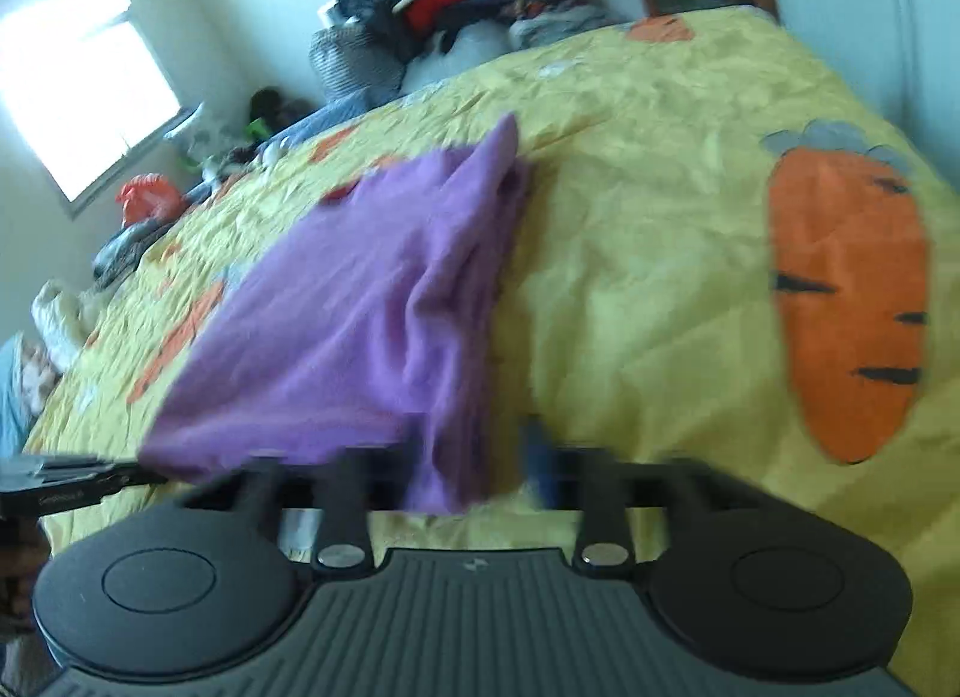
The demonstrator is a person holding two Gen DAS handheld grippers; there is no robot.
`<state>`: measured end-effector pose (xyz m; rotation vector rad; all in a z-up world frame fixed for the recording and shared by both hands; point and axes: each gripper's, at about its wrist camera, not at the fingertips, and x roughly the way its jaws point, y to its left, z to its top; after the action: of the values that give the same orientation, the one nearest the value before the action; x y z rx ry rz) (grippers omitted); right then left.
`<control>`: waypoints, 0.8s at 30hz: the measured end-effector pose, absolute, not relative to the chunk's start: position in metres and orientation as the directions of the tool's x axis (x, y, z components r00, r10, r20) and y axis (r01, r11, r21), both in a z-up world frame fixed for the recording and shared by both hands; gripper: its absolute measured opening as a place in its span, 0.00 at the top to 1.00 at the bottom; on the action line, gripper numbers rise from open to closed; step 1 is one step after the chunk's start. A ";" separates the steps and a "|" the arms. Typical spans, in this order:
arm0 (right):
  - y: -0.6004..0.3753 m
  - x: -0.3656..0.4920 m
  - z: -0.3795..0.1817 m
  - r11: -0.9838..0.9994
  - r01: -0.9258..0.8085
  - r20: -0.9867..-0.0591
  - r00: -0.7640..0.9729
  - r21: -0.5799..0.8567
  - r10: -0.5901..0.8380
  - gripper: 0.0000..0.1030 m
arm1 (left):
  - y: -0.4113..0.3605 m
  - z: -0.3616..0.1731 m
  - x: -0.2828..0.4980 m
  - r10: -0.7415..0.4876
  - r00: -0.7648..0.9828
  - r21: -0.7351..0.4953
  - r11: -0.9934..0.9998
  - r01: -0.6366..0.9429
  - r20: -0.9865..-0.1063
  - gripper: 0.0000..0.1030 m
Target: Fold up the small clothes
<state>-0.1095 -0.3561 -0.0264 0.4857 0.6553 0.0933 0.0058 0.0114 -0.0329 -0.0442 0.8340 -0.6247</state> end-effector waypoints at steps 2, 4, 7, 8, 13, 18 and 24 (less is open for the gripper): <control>-0.358 -0.102 -0.018 0.887 0.057 -0.539 0.812 0.457 0.226 0.43 | 0.011 -0.026 0.014 -0.571 0.483 -0.344 0.807 0.481 -0.664 0.78; -0.356 -0.085 -0.016 0.883 0.044 -0.517 0.824 0.467 0.232 0.43 | -0.001 -0.021 0.025 -0.623 0.477 -0.390 0.773 0.501 -0.620 0.67; -0.344 -0.045 -0.025 0.912 0.022 -0.569 0.788 0.410 0.237 0.50 | -0.036 -0.024 0.042 -0.579 0.482 -0.318 0.793 0.519 -0.657 0.60; -0.338 -0.036 -0.029 0.943 0.051 -0.613 0.771 0.328 0.172 0.77 | -0.048 -0.033 0.047 -0.524 0.480 -0.247 0.814 0.526 -0.704 0.59; -0.352 -0.033 -0.029 0.958 0.134 -0.638 0.767 0.254 0.062 0.73 | -0.045 -0.046 0.034 -0.466 0.497 -0.144 0.819 0.556 -0.732 0.56; -0.393 -0.021 -0.018 0.852 0.159 -0.560 0.809 0.499 0.178 0.45 | -0.034 -0.015 0.060 -0.580 0.474 -0.294 0.783 0.548 -0.662 0.16; -0.401 0.018 -0.045 0.737 0.060 -0.516 0.752 0.674 0.410 0.11 | -0.048 -0.041 0.156 -0.709 0.342 -0.568 0.702 0.430 -0.617 0.17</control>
<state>0.0182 -0.4006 -0.0447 0.7295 0.7056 0.2104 0.1557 -0.0485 -0.0412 -0.3307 0.9661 -0.7583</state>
